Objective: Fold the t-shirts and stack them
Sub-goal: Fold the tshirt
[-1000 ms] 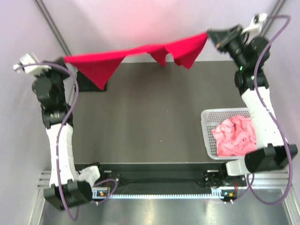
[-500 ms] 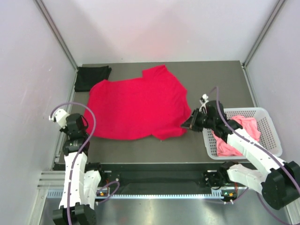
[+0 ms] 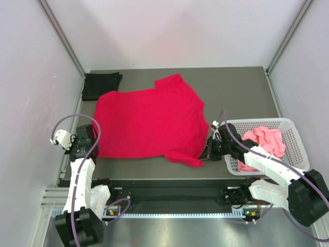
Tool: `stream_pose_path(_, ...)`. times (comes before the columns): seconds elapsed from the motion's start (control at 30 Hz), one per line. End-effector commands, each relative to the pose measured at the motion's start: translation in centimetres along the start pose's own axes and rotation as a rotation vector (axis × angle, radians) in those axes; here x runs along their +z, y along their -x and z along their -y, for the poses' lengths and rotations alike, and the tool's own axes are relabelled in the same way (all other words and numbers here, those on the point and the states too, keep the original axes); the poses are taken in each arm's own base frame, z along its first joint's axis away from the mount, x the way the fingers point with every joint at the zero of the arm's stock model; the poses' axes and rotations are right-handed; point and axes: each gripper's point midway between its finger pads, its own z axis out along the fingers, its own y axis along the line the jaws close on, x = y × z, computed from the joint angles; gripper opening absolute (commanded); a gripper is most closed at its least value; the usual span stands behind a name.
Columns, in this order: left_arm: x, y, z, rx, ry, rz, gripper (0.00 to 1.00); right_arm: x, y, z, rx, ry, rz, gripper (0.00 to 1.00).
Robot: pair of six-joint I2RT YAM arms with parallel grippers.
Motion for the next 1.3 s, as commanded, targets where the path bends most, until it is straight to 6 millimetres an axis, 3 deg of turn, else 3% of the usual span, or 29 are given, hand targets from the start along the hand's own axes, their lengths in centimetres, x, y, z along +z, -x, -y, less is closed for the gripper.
stream_pose_path(0.0, 0.4, 0.7, -0.2, -0.023, 0.039, 0.032, 0.00, -0.2, -0.1, -0.5, -0.059, 0.020, -0.004, 0.00)
stream_pose_path(0.13, 1.0, 0.3, 0.2, 0.020, 0.044, 0.019, 0.00, -0.1, 1.4, -1.7, -0.087, 0.040, 0.021, 0.00)
stream_pose_path(0.3, 1.9, 0.8, 1.4, 0.101, 0.045, 0.034, 0.00, 0.1, 5.6, -5.0, -0.141, 0.079, 0.081, 0.00)
stream_pose_path(0.47, 2.9, 1.6, 3.8, 0.170, 0.002, 0.055, 0.00, 1.1, 10.0, -7.2, -0.159, 0.080, 0.108, 0.00)
stream_pose_path(0.73, 5.0, 2.2, 8.8, 0.335, -0.057, 0.011, 0.00, 2.0, 15.9, -8.8, -0.144, 0.092, 0.137, 0.00)
stream_pose_path(0.93, 6.0, 2.3, 11.9, 0.345, -0.095, -0.027, 0.00, 2.5, 19.0, -8.7, -0.134, 0.099, 0.137, 0.00)
stream_pose_path(1.03, 6.5, 2.1, 14.5, 0.355, -0.157, -0.060, 0.00, 3.1, 20.0, -8.2, -0.141, 0.099, 0.114, 0.00)
stream_pose_path(1.27, 8.3, 1.1, 16.8, 0.414, -0.157, -0.108, 0.00, 4.6, 21.8, -7.5, -0.140, 0.095, 0.101, 0.00)
